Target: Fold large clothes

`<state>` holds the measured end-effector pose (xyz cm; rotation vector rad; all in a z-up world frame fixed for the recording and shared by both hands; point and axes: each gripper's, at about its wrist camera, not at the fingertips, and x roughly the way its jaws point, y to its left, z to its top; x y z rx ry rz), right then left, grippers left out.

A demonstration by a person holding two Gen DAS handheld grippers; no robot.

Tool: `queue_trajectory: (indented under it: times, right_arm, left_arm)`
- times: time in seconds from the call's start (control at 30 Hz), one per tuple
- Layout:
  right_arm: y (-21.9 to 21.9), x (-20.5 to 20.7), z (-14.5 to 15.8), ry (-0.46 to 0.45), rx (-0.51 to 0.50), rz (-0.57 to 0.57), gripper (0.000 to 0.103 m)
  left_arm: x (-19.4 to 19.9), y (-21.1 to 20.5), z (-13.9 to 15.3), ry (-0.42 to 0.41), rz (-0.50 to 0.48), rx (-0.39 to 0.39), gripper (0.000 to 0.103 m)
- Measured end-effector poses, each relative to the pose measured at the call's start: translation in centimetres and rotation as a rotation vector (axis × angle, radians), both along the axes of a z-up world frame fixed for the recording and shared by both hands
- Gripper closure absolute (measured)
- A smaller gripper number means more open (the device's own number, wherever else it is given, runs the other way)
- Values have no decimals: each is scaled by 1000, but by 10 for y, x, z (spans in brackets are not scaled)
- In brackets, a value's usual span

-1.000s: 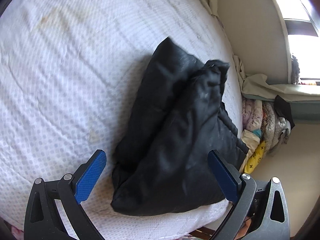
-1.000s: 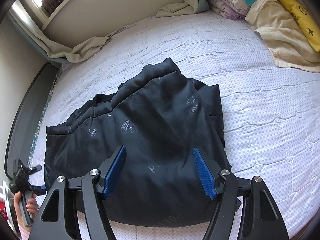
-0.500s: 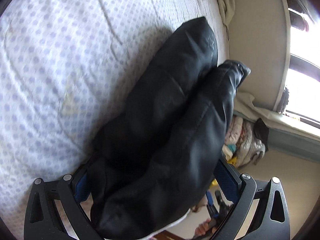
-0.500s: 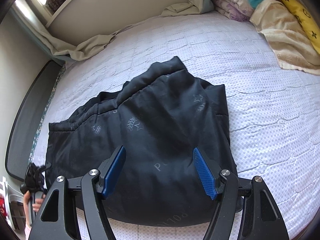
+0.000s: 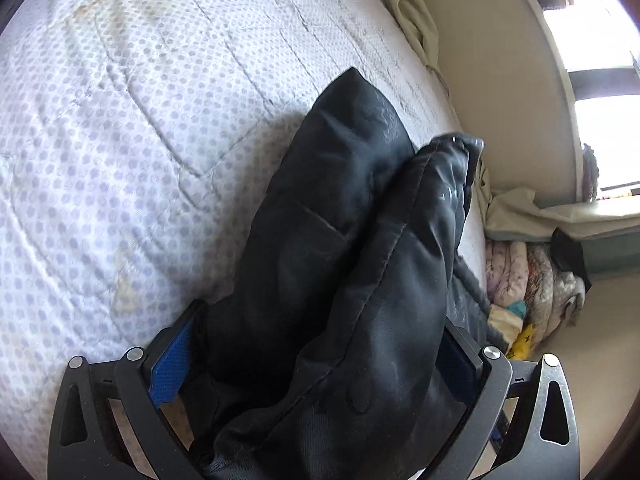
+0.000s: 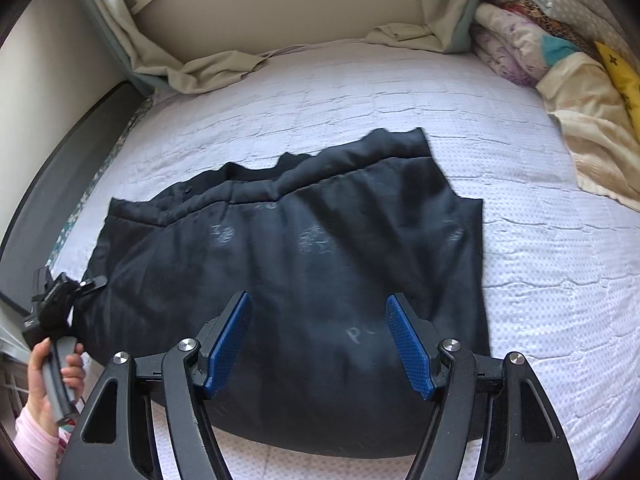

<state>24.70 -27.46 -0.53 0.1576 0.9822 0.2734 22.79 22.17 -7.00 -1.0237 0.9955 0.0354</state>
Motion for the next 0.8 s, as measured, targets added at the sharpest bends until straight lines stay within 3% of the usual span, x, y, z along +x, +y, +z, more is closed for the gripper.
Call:
queue_trajectory:
  times: [0.03,0.2,0.27,0.3,0.33,0.43,0.63,0.8]
  right_arm:
    - [4,0,0,-1,4,11,35]
    - [21,0,-3,3,35,45,36]
    - [30,3,-4,-8,22,58,47]
    - [35,4,-6,-12,16,71,58]
    - [42,7,-8,-14,10,88,69]
    - [63,13,-13,-27,-10,132,86]
    - [97,27,-31,-39,-91,168,90]
    - [103,42,-56,-14,-125,159,95]
  left_arm:
    - [0,1,0,-2,8,-6,4]
    - [1,0,-5,-29,-30,-1,33]
    - [-2,1,-8,-43,-39,-24,43]
    - [-3,2,-8,-51,-42,-42,46]
    - [-5,2,-9,-57,-43,-56,48]
    - [-6,3,-8,-75,-43,-92,53]
    - [-10,9,4,-118,-59,-107,61]
    - [-9,-3,36,-203,-116,-77,63]
